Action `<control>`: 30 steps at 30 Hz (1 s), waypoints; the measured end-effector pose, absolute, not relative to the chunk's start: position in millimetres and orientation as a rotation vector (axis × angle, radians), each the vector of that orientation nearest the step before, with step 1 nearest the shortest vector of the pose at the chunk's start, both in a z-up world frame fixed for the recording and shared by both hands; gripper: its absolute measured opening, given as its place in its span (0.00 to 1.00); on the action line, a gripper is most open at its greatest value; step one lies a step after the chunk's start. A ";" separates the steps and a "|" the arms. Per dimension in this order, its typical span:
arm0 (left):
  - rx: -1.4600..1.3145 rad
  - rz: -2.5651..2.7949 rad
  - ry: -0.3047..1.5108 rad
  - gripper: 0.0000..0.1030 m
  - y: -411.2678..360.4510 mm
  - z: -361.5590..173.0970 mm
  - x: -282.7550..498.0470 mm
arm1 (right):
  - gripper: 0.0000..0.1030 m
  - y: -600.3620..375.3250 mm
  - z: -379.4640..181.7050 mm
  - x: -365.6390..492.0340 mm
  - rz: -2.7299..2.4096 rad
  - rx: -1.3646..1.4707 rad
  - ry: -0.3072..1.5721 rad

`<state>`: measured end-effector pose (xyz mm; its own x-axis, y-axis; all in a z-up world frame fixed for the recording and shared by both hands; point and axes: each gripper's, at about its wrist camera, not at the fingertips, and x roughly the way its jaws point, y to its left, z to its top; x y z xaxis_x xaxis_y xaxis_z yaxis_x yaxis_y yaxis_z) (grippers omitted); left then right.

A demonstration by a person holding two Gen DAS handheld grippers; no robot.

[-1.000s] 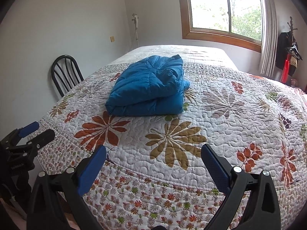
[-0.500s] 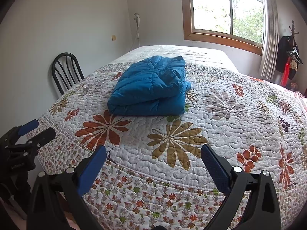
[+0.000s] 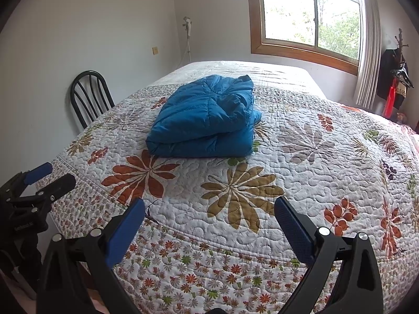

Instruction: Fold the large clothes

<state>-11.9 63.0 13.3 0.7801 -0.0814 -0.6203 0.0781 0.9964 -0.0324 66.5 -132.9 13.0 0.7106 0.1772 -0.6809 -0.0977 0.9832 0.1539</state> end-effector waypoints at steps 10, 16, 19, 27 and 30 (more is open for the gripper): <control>-0.004 -0.088 0.673 0.97 63.2 12.7 -11.1 | 0.96 -134.0 10.9 66.3 0.153 0.111 0.767; -0.003 -0.087 0.673 0.97 63.3 12.5 -10.6 | 0.96 -134.6 8.9 65.6 0.152 0.114 0.769; -0.003 -0.087 0.674 0.97 63.3 12.5 -10.5 | 0.96 -134.6 8.6 66.1 0.151 0.113 0.769; -0.002 -0.085 0.675 0.97 63.8 12.0 -10.3 | 0.96 -134.9 7.4 66.2 0.151 0.114 0.772; -0.002 -0.086 0.676 0.97 64.4 11.3 -10.1 | 0.96 -134.5 7.4 66.1 0.150 0.114 0.773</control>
